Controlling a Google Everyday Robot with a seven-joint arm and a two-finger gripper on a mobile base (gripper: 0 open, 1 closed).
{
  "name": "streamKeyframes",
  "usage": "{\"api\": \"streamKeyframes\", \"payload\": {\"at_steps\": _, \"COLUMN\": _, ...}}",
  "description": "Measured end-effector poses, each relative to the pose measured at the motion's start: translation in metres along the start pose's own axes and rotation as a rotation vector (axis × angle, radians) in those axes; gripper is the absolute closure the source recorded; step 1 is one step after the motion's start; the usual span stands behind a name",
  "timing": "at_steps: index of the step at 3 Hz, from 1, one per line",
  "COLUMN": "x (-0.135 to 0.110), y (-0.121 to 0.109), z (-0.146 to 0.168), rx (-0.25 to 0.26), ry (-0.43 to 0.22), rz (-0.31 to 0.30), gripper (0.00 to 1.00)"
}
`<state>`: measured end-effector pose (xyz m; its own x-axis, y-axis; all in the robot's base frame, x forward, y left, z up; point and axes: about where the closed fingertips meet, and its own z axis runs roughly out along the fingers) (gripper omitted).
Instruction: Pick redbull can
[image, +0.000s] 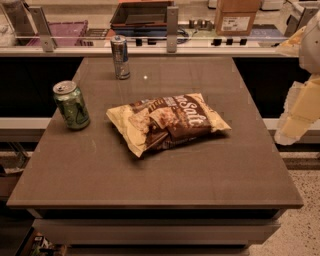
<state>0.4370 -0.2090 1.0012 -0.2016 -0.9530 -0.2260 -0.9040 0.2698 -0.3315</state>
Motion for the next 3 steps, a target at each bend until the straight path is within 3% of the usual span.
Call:
{"api": "streamKeyframes", "payload": {"at_steps": 1, "x": -0.001, "y": -0.001, "z": -0.001, "rx": 0.005, "ry": -0.004, "rz": 0.000, "gripper": 0.00}}
{"api": "streamKeyframes", "payload": {"at_steps": 2, "x": -0.016, "y": -0.012, "z": -0.001, "rx": 0.043, "ry": -0.070, "rz": 0.014, "gripper": 0.00}}
{"api": "streamKeyframes", "payload": {"at_steps": 3, "x": -0.042, "y": -0.023, "z": 0.011, "rx": 0.075, "ry": -0.199, "rz": 0.066, "gripper": 0.00}}
